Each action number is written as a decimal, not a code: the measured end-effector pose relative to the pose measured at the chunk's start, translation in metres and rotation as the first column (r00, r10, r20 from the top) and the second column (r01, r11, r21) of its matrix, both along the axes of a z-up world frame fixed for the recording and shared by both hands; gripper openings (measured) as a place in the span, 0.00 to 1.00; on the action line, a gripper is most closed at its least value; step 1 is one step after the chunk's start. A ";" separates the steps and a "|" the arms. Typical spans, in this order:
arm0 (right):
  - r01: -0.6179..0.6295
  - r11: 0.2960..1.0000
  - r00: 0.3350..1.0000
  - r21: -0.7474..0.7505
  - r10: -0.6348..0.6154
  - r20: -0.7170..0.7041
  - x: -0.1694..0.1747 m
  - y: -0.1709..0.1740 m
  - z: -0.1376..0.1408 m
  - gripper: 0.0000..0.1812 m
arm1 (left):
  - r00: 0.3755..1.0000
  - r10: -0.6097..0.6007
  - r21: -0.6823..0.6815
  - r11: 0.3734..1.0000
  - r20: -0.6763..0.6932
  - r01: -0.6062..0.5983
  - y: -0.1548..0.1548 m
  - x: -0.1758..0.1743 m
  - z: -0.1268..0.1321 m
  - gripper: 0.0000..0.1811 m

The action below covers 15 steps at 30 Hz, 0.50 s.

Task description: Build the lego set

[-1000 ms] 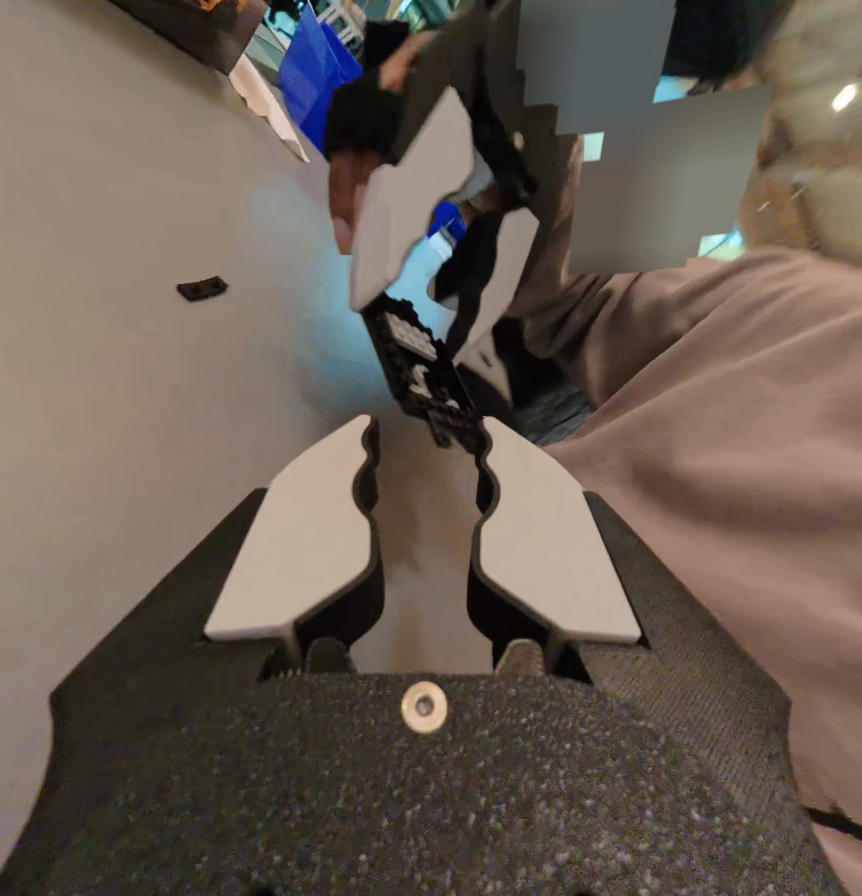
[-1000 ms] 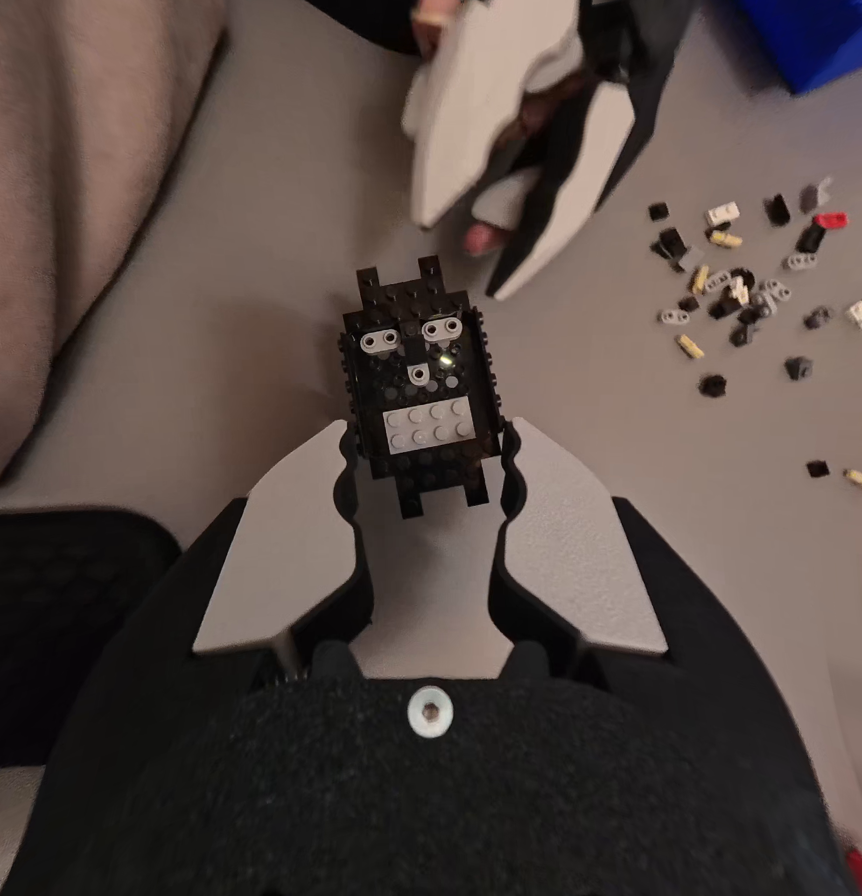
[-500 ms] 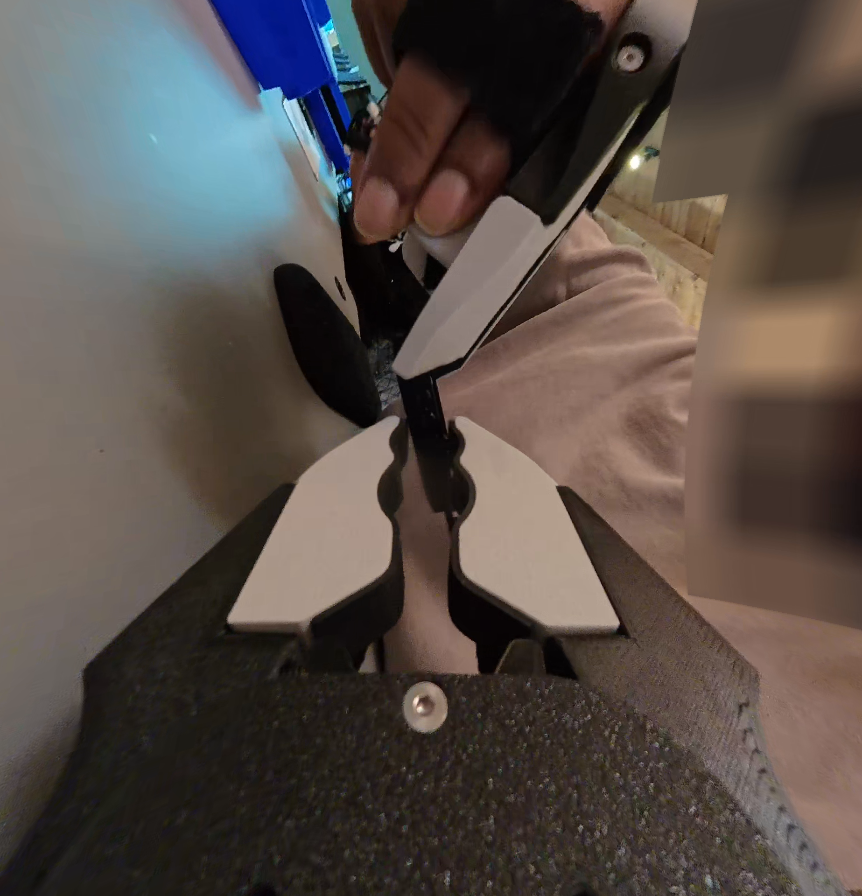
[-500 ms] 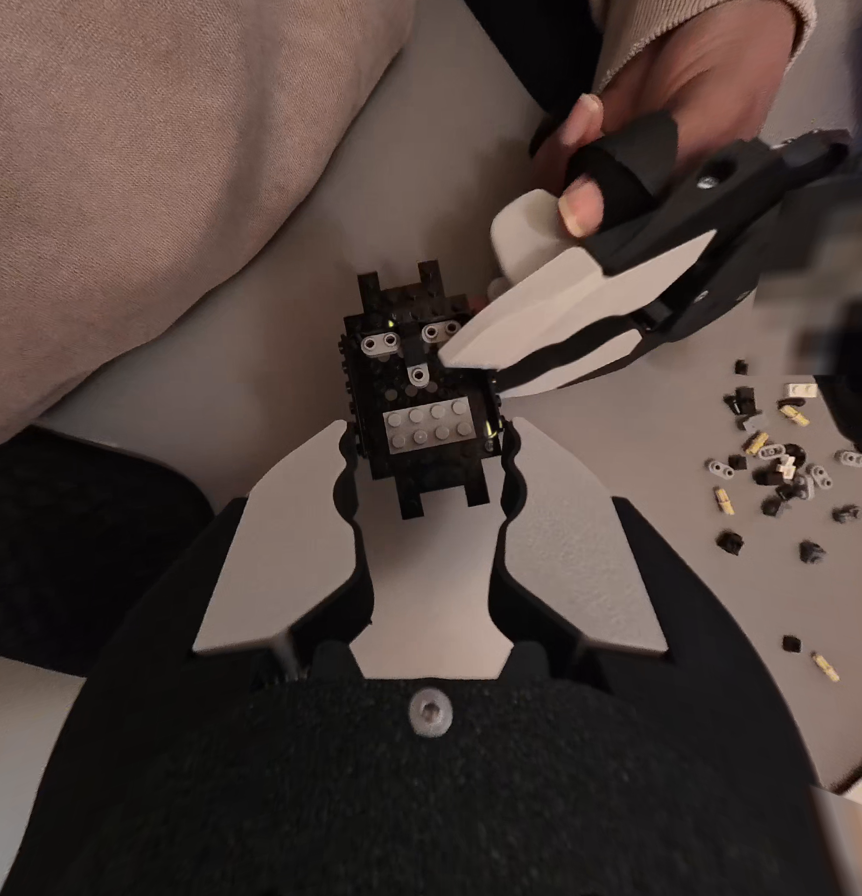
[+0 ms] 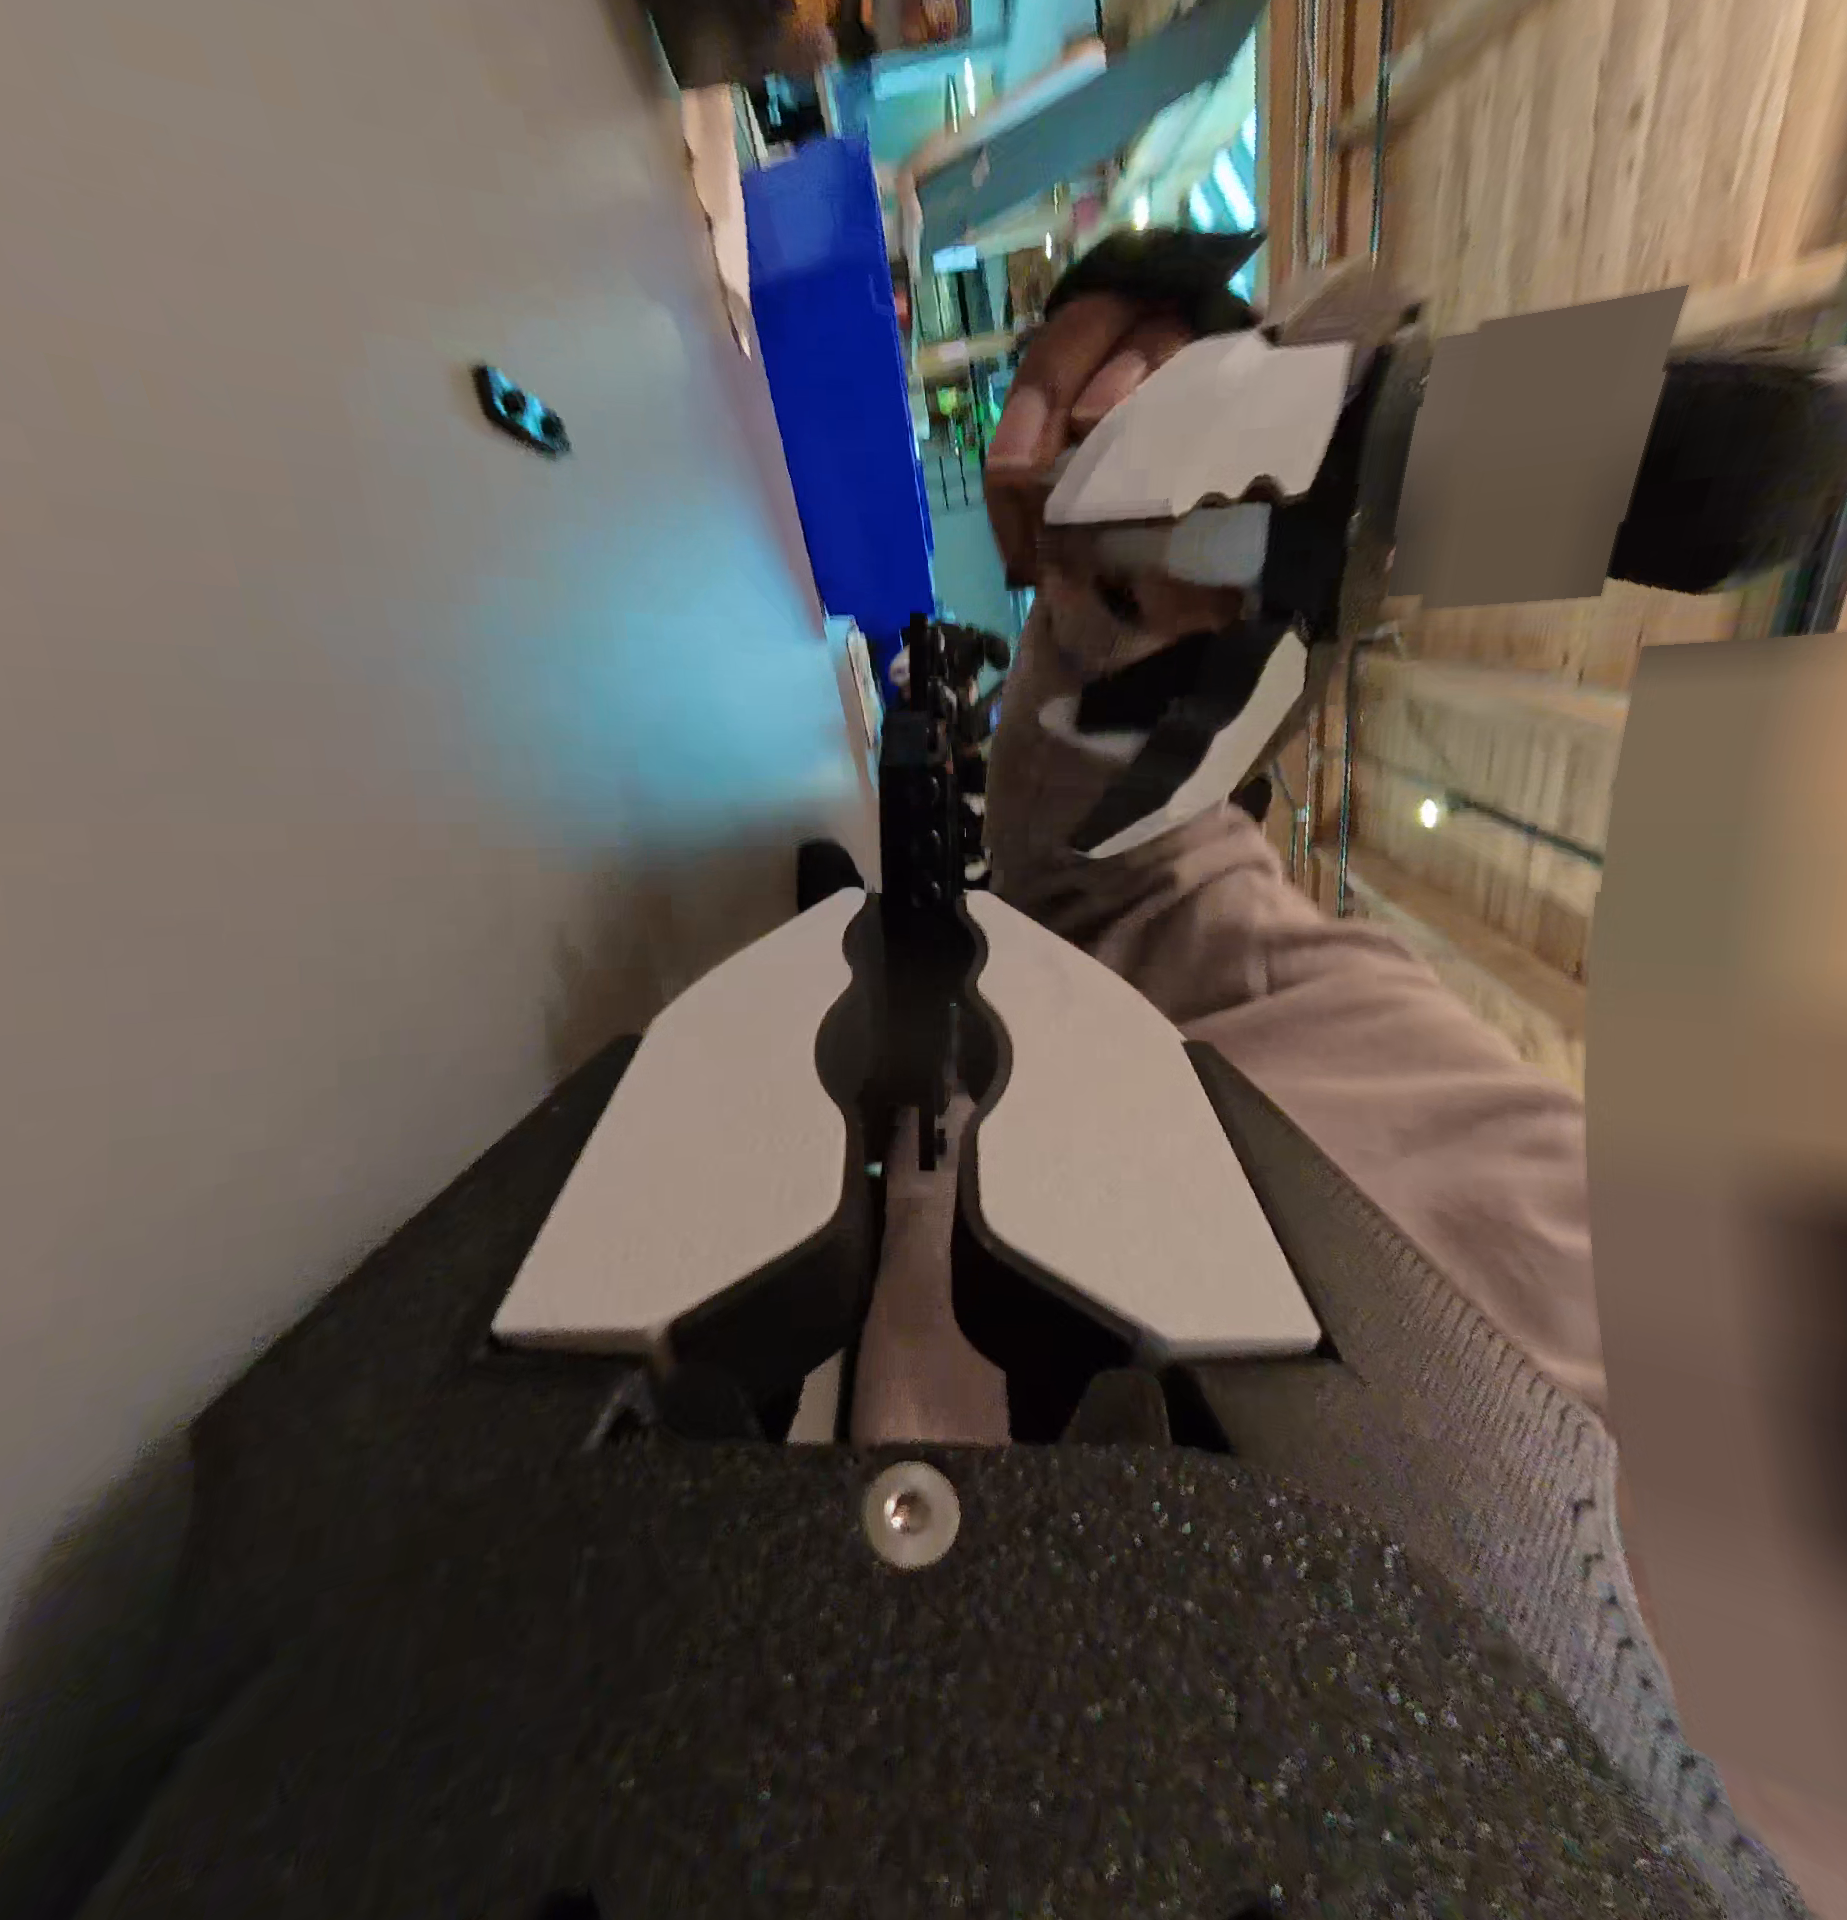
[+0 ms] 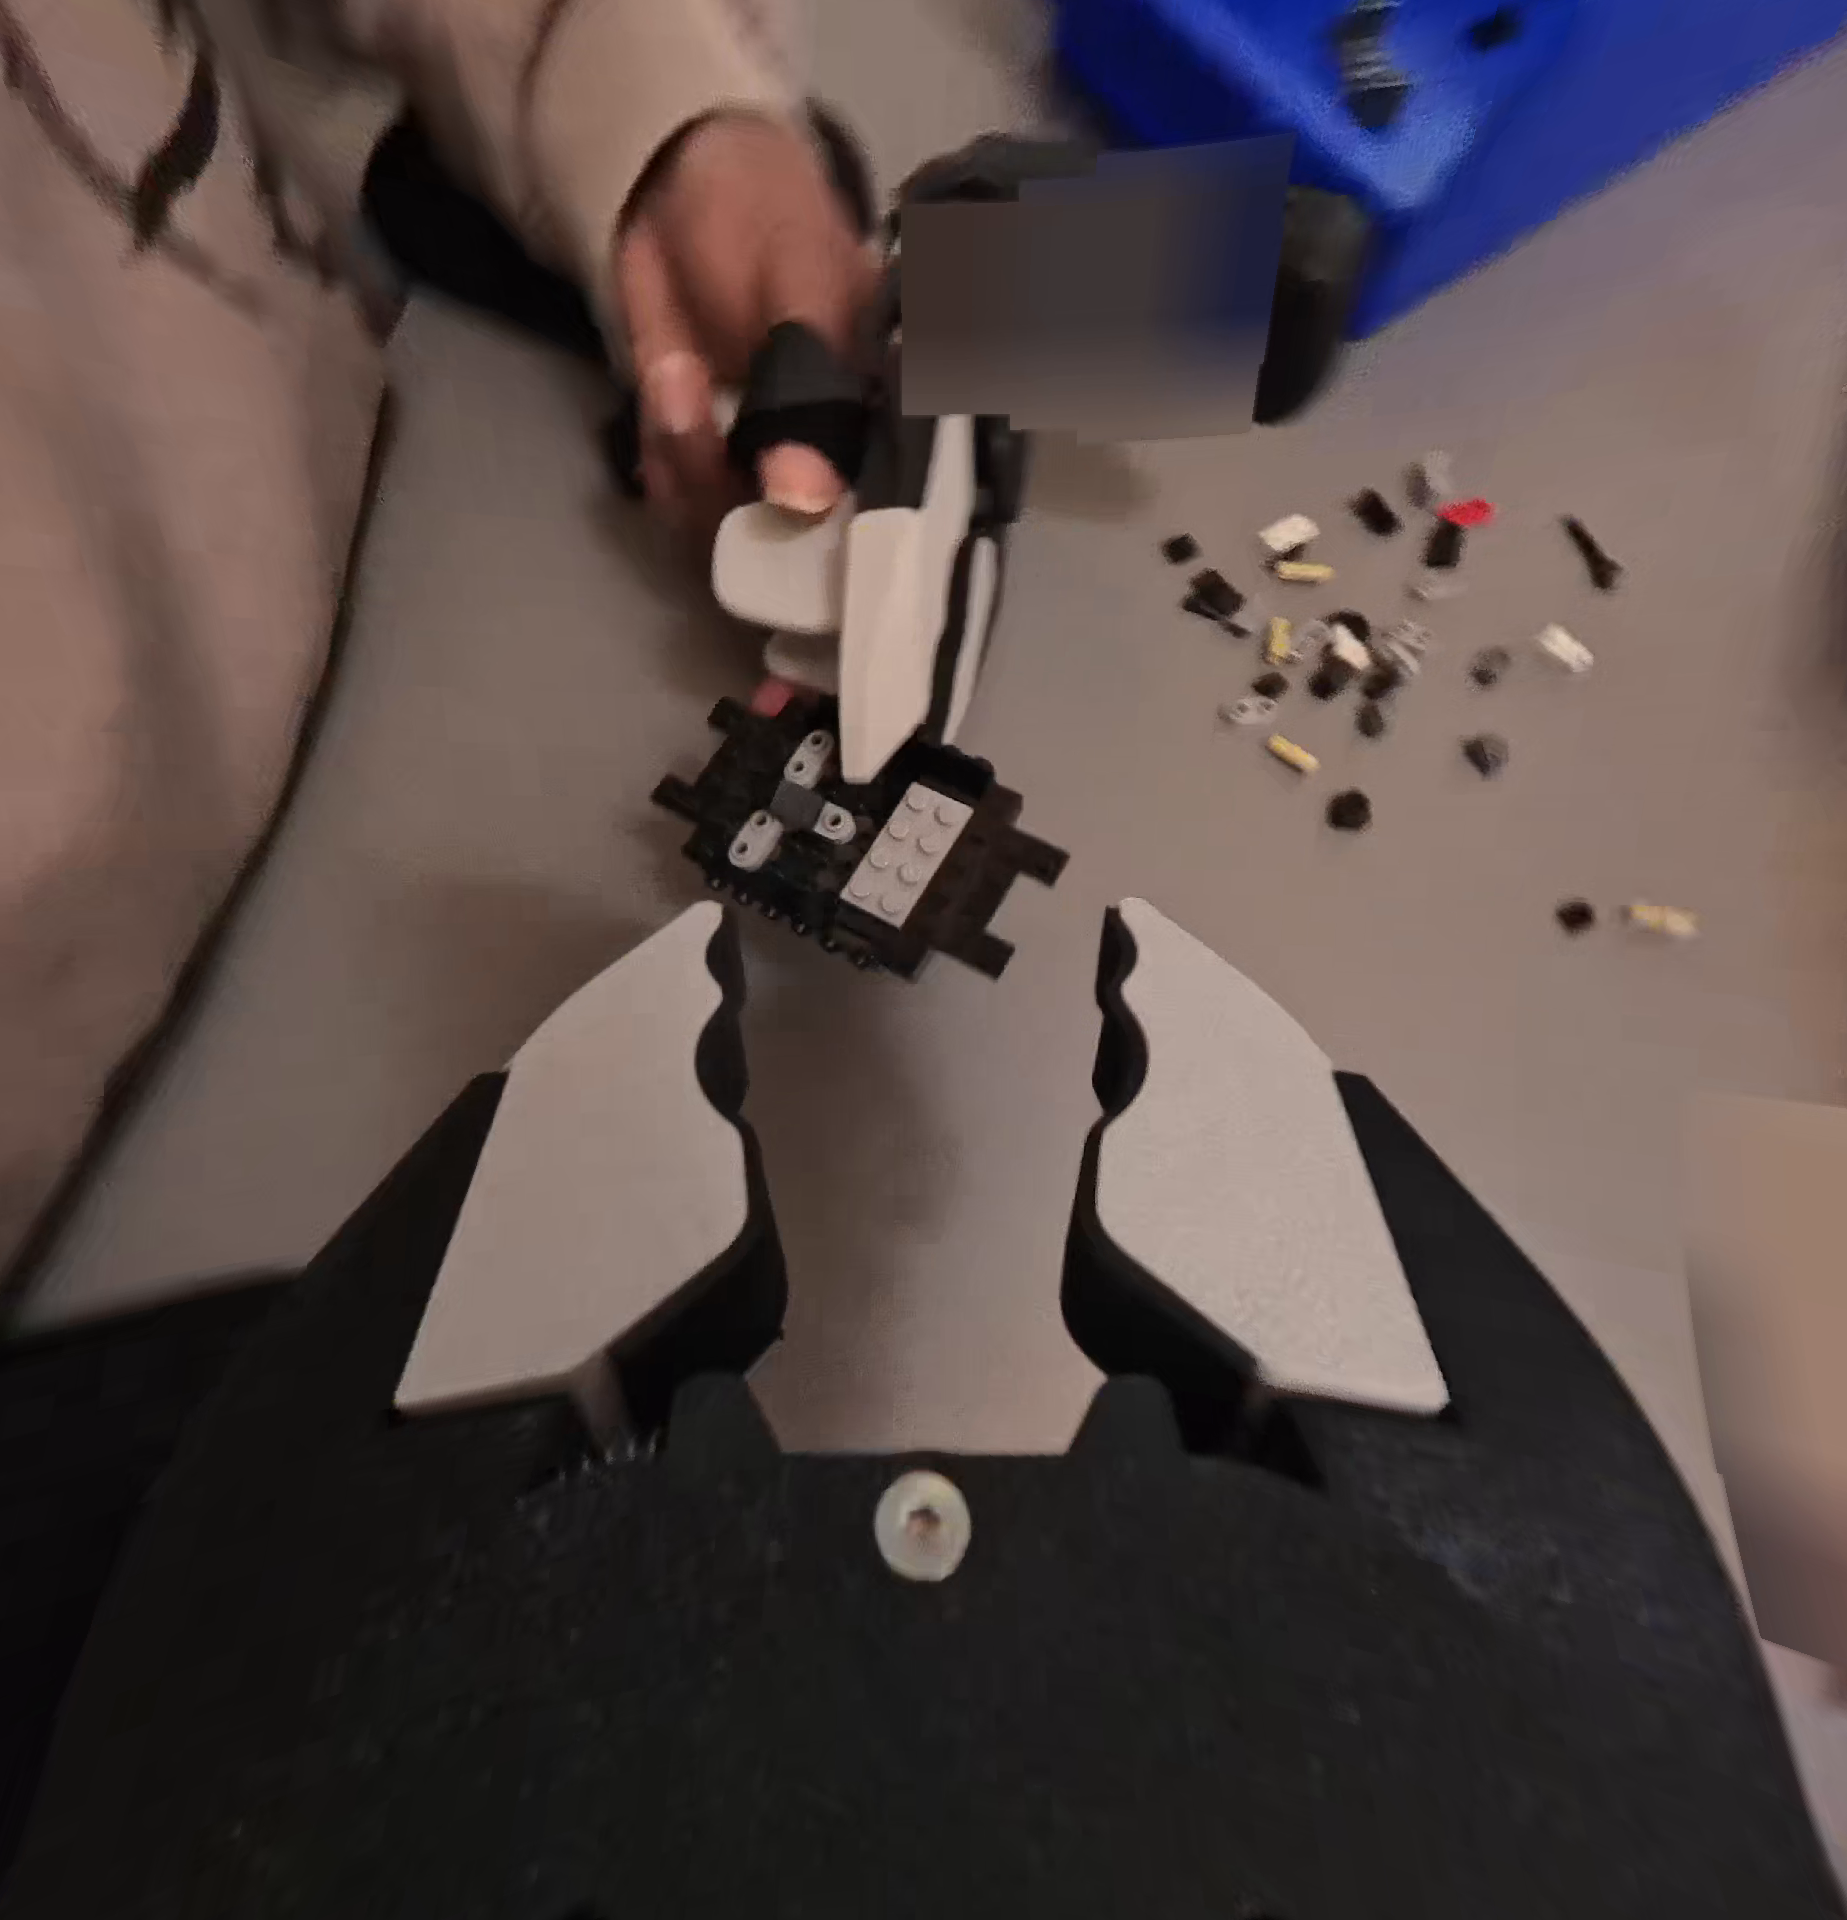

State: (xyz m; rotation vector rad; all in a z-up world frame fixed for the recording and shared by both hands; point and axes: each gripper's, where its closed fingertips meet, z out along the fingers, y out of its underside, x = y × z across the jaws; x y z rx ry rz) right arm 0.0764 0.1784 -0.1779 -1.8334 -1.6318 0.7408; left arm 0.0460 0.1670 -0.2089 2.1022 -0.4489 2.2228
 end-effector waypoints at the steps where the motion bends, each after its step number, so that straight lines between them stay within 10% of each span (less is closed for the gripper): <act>1: 0.101 0.994 0.994 -0.040 -0.102 -0.045 0.005 0.004 -0.001 0.36 | 0.999 0.038 -0.006 0.999 0.000 -0.038 0.005 0.000 0.000 0.06; 7: 0.402 0.737 0.701 -0.543 -0.630 -0.336 0.001 -0.004 -0.021 0.32 | 0.981 0.190 -0.032 0.982 0.048 -0.189 0.024 0.000 0.009 0.06; 15: 0.334 0.584 0.502 -0.740 -0.774 -0.384 -0.038 -0.005 -0.023 0.24 | 0.979 0.197 0.015 0.980 0.060 -0.198 0.017 0.001 0.012 0.07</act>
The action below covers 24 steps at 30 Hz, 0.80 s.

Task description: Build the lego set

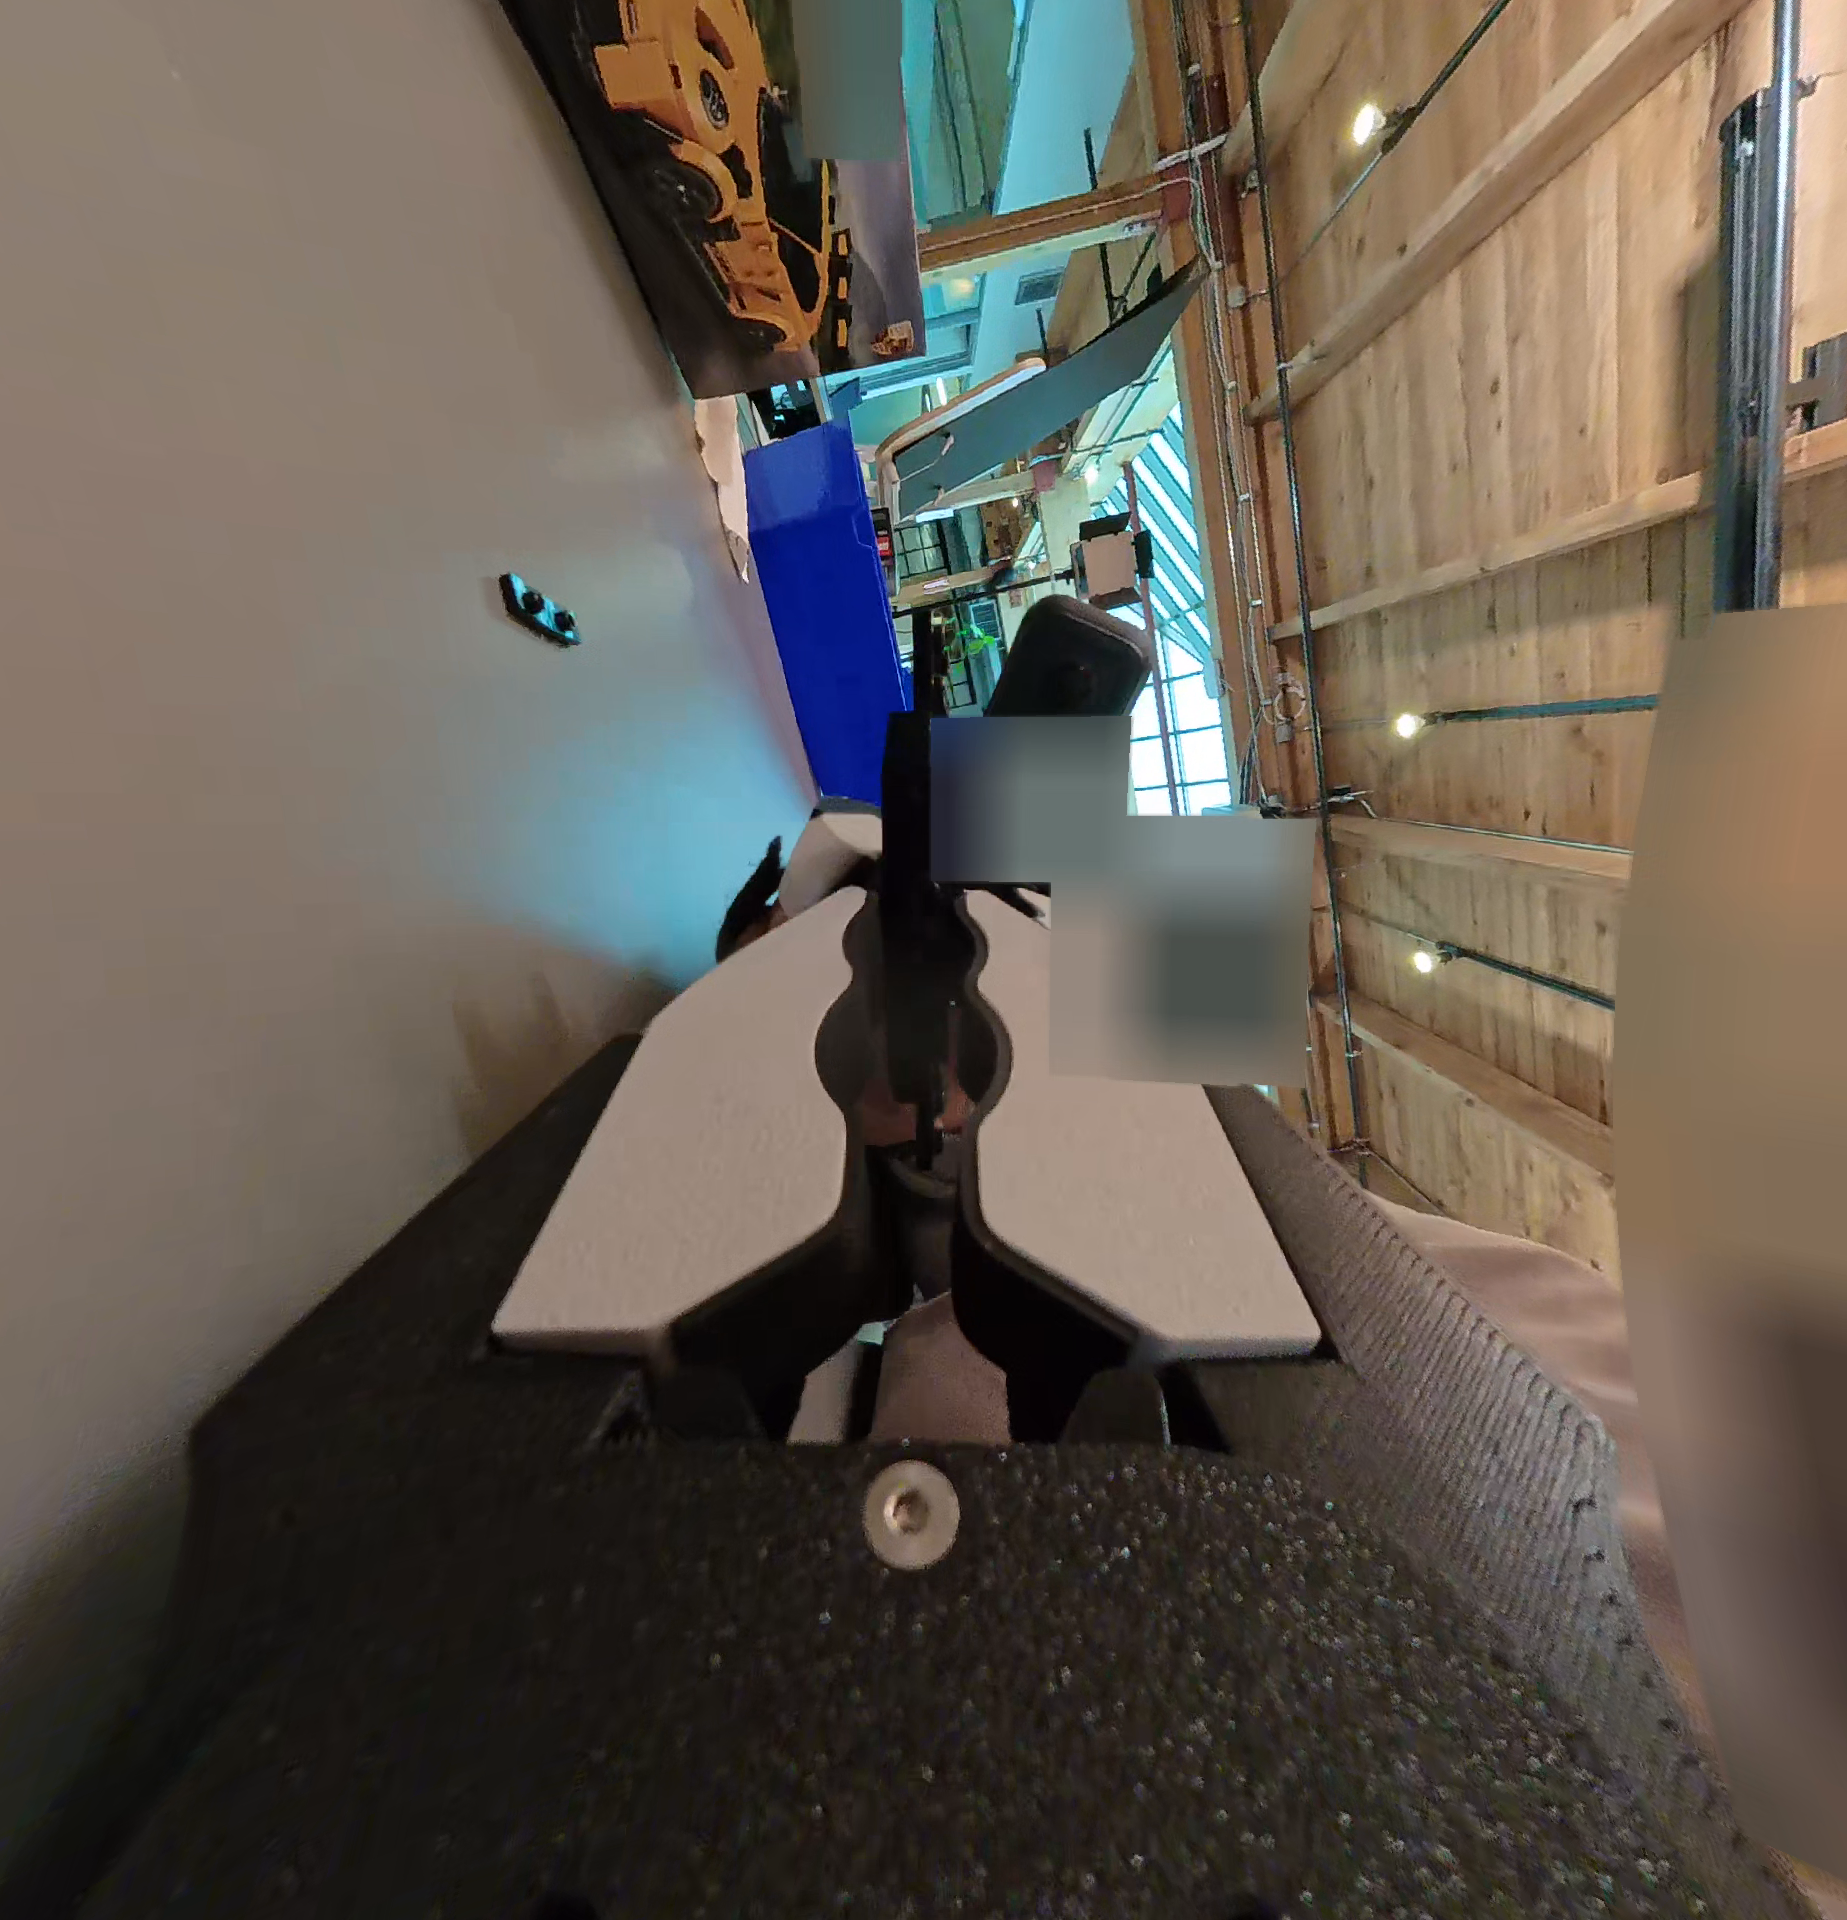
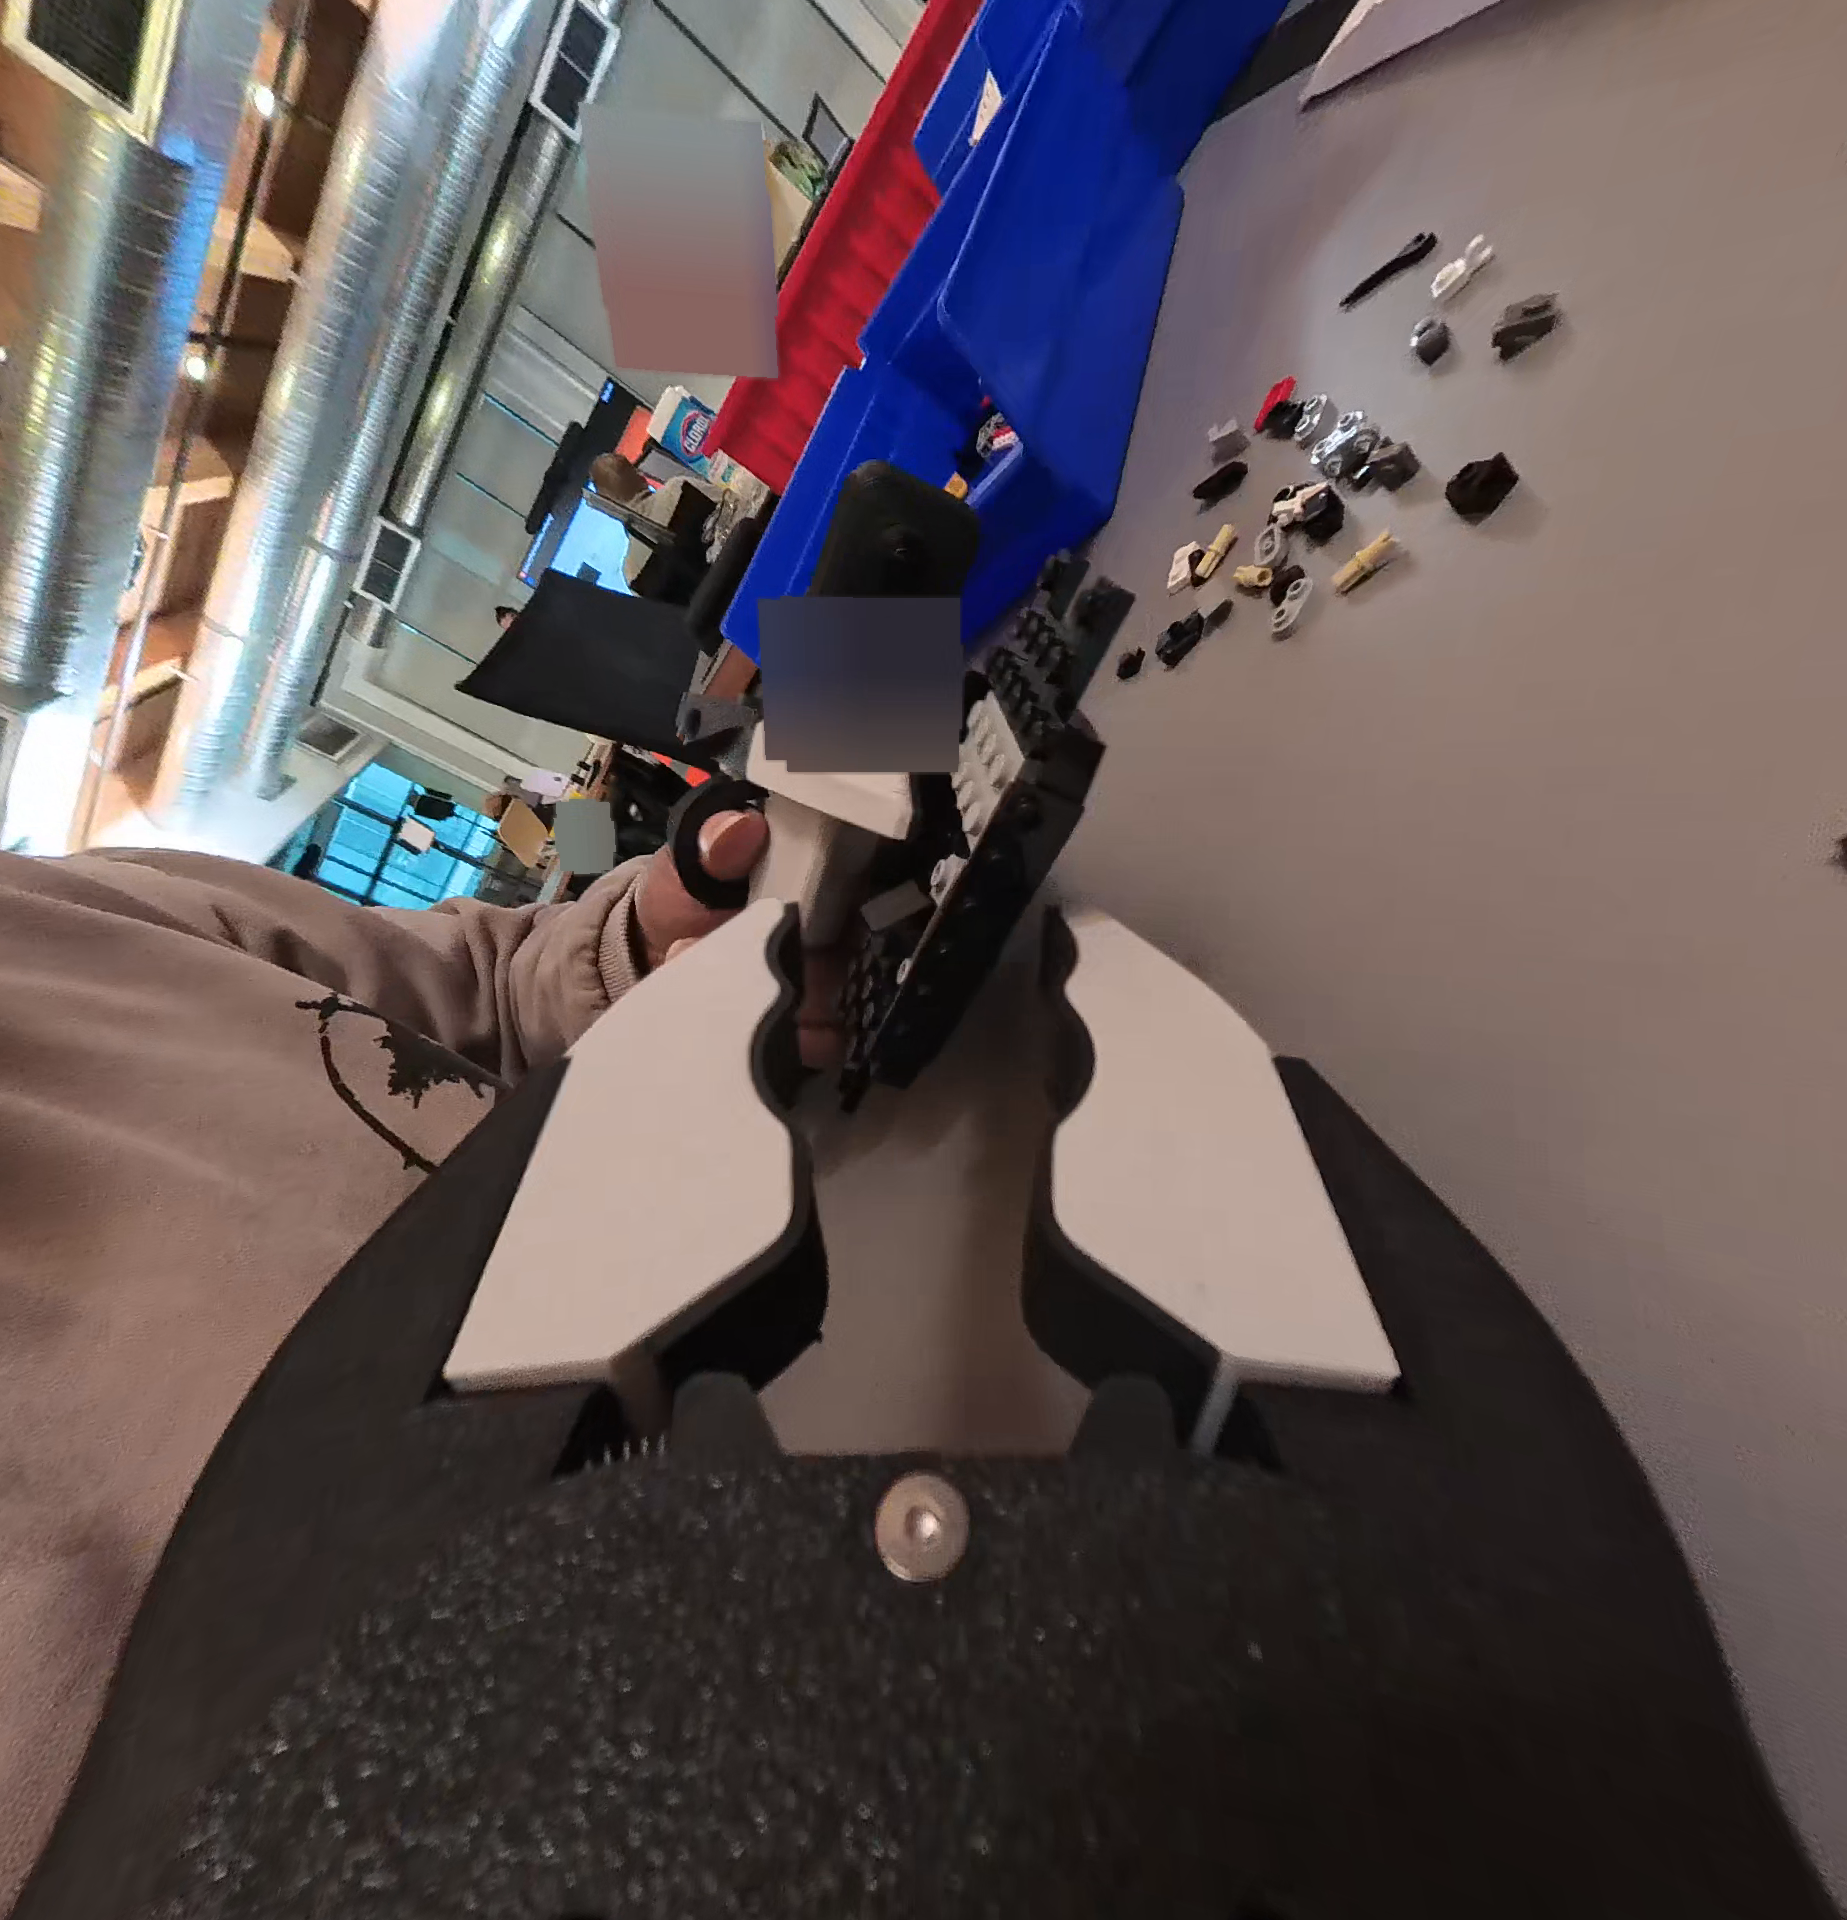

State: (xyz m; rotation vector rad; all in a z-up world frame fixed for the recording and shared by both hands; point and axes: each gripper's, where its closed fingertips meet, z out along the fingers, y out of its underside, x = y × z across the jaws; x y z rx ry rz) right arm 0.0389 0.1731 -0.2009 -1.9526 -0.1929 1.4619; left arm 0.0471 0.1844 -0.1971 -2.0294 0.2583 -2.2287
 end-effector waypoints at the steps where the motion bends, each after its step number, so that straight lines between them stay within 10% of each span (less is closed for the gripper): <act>1: 0.005 1.000 1.000 -0.003 -0.005 -0.018 -0.002 0.001 0.000 0.21 | 1.000 0.000 0.013 1.000 -0.001 0.000 -0.001 0.000 0.001 0.07; 24: 0.053 0.976 0.999 0.211 -0.054 -0.002 -0.007 -0.001 0.020 0.12 | 0.996 0.091 0.232 0.968 0.013 -0.091 -0.007 -0.004 0.025 0.07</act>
